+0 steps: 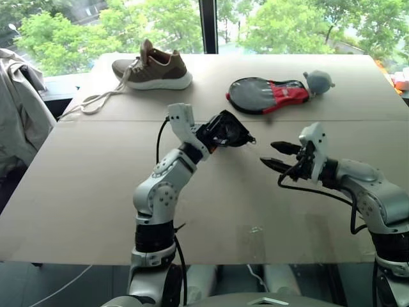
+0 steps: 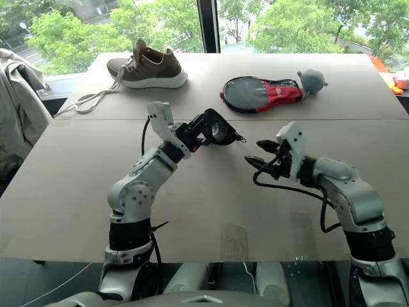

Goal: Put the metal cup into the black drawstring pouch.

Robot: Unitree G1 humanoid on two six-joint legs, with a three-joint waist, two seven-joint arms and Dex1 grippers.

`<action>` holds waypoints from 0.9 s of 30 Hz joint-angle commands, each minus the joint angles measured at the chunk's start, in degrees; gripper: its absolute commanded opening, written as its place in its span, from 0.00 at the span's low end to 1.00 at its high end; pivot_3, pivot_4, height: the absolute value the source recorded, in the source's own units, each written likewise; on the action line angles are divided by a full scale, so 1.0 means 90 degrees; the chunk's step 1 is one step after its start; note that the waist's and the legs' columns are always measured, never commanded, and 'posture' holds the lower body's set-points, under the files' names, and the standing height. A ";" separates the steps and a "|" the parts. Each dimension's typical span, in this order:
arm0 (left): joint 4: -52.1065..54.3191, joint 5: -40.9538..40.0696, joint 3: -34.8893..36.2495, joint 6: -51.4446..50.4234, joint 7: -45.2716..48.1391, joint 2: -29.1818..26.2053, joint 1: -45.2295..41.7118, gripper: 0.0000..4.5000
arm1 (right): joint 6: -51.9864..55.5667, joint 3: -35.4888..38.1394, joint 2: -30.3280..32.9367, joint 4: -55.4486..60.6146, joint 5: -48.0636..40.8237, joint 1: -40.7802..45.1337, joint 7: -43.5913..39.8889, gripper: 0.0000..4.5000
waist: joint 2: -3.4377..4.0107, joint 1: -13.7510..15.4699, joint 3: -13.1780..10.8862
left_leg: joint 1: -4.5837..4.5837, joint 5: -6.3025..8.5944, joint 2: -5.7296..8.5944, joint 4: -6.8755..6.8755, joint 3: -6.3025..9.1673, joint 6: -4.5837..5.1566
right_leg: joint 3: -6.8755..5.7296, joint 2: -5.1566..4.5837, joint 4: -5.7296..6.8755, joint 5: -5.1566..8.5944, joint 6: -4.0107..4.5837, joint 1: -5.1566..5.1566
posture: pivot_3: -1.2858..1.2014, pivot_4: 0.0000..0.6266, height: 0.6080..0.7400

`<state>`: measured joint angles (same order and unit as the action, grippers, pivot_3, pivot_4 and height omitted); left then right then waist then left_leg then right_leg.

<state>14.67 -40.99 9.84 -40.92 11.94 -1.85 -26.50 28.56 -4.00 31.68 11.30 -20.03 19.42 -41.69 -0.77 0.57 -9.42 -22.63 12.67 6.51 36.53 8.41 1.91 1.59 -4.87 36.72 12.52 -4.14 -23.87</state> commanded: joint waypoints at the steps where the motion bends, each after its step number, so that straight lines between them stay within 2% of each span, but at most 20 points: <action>1: 0.0162 -0.0551 0.0250 -0.0155 -0.0056 -0.0046 -0.0420 0.00 | -0.1402 -0.0561 -0.0288 -0.0861 0.1057 0.0317 0.0276 0.68 | 0.0000 0.0007 0.0000 | 0.0001 -0.0001 0.0000 0.0001 0.0000 -0.0001 | 0.0000 0.0000 0.0001 0.0000 0.0000 0.0000 | 0.52 0.24 0.97; 4: 0.0109 -0.0948 0.0452 -0.0376 -0.0195 -0.0103 -0.0689 0.00 | -0.1899 -0.0607 -0.0893 -0.1517 0.1108 0.0493 0.0420 0.68 | -0.0001 0.0001 -0.0001 | 0.0001 -0.0001 -0.0001 -0.0001 0.0000 -0.0002 | 0.0002 0.0003 0.0002 -0.0001 0.0001 -0.0001 | 0.52 0.24 0.97; 10: 0.0077 -0.1757 0.0802 -0.0742 -0.0535 -0.0227 -0.1057 0.00 | -0.2927 -0.0331 -0.1654 -0.2757 0.1355 0.0912 0.0991 0.68 | -0.0003 0.0011 -0.0002 | -0.0001 -0.0001 0.0000 0.0001 0.0003 -0.0002 | 0.0003 0.0003 0.0002 -0.0002 0.0002 -0.0002 | 0.52 0.24 0.97; 16: 0.0003 -0.2018 0.0772 -0.0825 -0.0565 -0.0344 -0.1156 0.00 | -0.3135 0.0067 -0.2249 -0.3408 0.1075 0.1339 0.1294 0.68 | -0.0003 -0.0004 -0.0002 | 0.0000 -0.0001 0.0000 0.0002 0.0003 -0.0003 | 0.0004 0.0008 0.0004 -0.0002 0.0003 -0.0002 | 0.52 0.24 0.97; 22: 0.0115 -0.2022 0.0555 -0.0785 -0.0560 -0.0347 -0.1050 0.00 | -0.2850 0.0254 -0.2581 -0.2977 0.0335 0.1329 0.0646 0.68 | -0.0003 -0.0040 -0.0002 | 0.0001 -0.0001 0.0000 0.0001 0.0003 -0.0003 | 0.0007 0.0009 0.0004 -0.0003 0.0004 -0.0003 | 0.52 0.24 0.97; 27: 0.0120 -0.2003 0.0493 -0.0700 -0.0572 -0.0340 -0.1031 0.00 | -0.2660 -0.0024 -0.2484 -0.2750 0.0373 0.1183 0.0165 0.68 | -0.0003 -0.0125 -0.0002 | 0.0001 -0.0001 0.0000 0.0000 0.0003 -0.0003 | 0.0007 0.0009 0.0005 -0.0003 0.0004 -0.0003 | 0.52 0.24 0.97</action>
<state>13.85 -58.18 14.69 -48.32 6.46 -4.80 -35.50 4.63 -4.01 9.15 -15.80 -16.01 30.06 -38.93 -0.79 -0.55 -9.43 -22.62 12.66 6.50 36.53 8.44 1.88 1.65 -4.79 36.77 12.50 -4.10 -23.90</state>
